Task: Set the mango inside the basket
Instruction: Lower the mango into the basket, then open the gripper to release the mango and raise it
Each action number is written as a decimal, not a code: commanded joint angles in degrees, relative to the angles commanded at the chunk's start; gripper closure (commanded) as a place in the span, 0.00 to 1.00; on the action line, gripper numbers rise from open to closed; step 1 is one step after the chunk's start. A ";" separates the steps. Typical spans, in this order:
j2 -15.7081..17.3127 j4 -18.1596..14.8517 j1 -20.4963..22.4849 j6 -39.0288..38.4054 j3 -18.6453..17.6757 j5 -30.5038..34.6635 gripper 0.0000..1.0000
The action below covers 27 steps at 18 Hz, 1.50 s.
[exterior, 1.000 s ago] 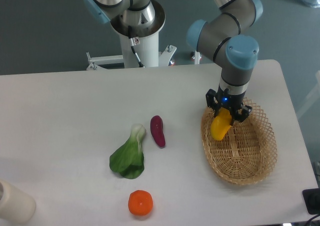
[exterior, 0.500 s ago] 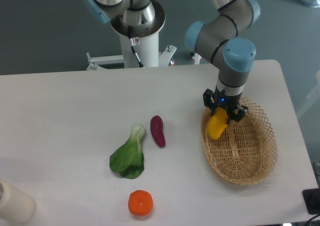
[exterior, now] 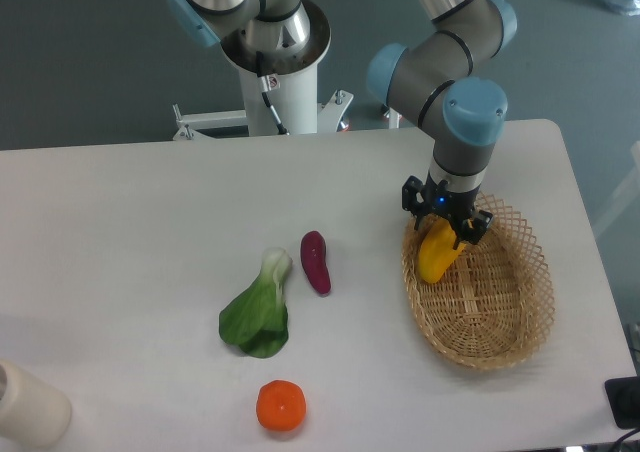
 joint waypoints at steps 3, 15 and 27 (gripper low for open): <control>0.09 0.09 0.00 -0.09 0.17 0.00 0.00; 1.05 -0.88 0.35 0.00 5.09 -0.26 0.00; 5.71 -18.54 -0.62 1.67 13.88 0.35 0.00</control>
